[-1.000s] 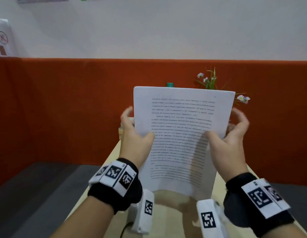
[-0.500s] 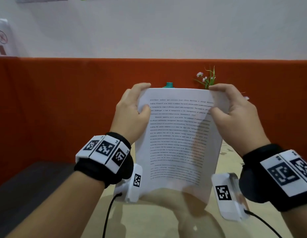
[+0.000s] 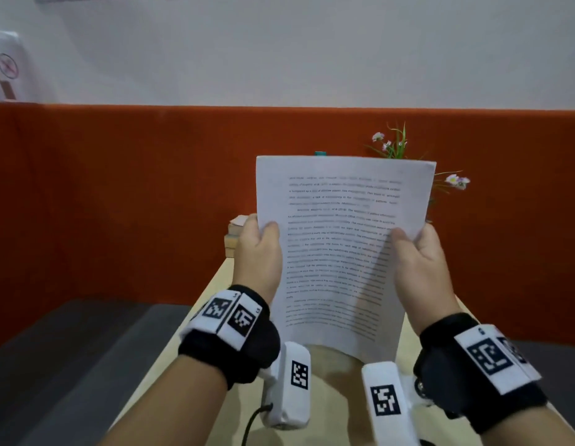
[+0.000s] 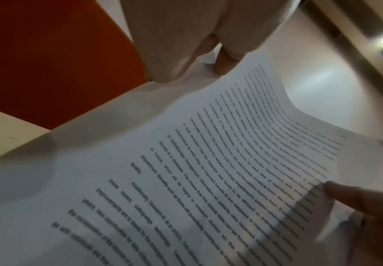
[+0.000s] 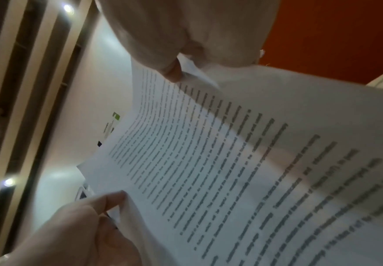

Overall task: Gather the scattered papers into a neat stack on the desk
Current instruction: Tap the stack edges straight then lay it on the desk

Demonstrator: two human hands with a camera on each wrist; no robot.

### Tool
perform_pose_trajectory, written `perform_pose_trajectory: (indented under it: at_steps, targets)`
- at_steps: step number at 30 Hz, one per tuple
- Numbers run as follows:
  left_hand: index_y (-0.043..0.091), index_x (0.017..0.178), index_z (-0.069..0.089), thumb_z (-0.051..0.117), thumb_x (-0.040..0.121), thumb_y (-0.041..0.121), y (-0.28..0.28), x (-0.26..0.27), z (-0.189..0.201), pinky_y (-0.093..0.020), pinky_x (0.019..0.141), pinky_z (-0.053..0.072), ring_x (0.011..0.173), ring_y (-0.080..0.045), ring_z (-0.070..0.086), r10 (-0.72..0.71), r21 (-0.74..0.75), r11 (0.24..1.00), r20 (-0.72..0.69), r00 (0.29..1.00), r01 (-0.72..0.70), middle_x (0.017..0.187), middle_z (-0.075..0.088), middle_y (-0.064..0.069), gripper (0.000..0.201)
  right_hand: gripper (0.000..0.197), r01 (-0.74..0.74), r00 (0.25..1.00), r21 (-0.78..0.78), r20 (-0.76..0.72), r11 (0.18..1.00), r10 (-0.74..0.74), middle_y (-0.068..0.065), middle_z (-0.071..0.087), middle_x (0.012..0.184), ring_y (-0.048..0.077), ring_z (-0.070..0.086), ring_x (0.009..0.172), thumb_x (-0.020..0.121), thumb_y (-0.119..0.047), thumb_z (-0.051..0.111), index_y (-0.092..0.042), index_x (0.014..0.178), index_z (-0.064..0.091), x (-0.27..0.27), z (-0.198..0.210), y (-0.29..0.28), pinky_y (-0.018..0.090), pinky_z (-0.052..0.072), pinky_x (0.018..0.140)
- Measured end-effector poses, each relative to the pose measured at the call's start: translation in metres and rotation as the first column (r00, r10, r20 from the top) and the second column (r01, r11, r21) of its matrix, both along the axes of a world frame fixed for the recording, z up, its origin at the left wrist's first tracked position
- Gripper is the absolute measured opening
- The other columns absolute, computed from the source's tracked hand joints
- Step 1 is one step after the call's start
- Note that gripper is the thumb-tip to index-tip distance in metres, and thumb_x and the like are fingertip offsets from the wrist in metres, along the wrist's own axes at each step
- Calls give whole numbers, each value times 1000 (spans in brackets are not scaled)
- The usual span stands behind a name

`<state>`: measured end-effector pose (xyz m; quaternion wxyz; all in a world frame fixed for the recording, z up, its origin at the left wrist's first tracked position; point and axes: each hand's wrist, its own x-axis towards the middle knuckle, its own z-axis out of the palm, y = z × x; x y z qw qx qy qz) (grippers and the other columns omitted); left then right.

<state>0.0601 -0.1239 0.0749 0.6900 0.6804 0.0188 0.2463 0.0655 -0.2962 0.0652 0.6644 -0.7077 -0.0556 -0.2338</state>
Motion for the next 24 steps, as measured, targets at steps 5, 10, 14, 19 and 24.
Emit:
perform_pose_trajectory:
  at_steps: [5, 10, 14, 19, 24]
  targets:
    - [35, 85, 62, 45, 86, 27, 7, 2, 2, -54, 88, 53, 98, -29, 67, 67, 26, 997, 73, 995, -69, 100, 72, -4, 19, 14, -1, 998, 77, 71, 997, -4, -6, 65, 107, 18, 63, 103, 99, -26, 43, -36, 91, 50, 2, 1, -1, 38, 51, 83]
    - [15, 102, 59, 43, 94, 15, 7, -2, -13, -44, 86, 56, 97, -24, 67, 41, 11, 999, 23, 999, -41, 99, 71, -2, 18, 14, 1, 1000, 75, 23, 997, -2, -2, 64, 104, 22, 62, 101, 98, -27, 43, -31, 87, 50, -1, -12, 2, 43, 52, 84]
    - [21, 116, 52, 49, 94, 16, 11, -2, -27, -38, 88, 54, 102, -18, 66, 1, 89, 996, -15, 1000, 1, 109, 68, 4, 23, 11, 19, 1000, 47, -17, 999, -18, 1, 64, 106, 24, 62, 103, 98, -31, 44, -30, 89, 50, 0, -20, 1, 46, 51, 87]
    - [15, 118, 56, 50, 95, 11, 21, 0, -30, -33, 93, 50, 106, -20, 63, 2, 252, 968, -29, 1000, 5, 106, 65, 2, 24, 57, 434, 901, -342, 155, 834, -405, 9, 43, 132, 29, 40, 127, 84, -29, 61, -16, 135, 40, -7, 12, -11, 43, 32, 105]
    - [9, 86, 49, 50, 94, 9, 20, -6, 15, -12, 47, 30, 59, -6, 48, -46, 669, 736, 208, 977, -107, 67, 50, 7, 8, 81, 352, 921, -681, 373, 642, -109, 0, 46, 140, 19, 42, 127, 77, -37, 72, -22, 146, 33, -22, 80, -12, 34, 31, 104]
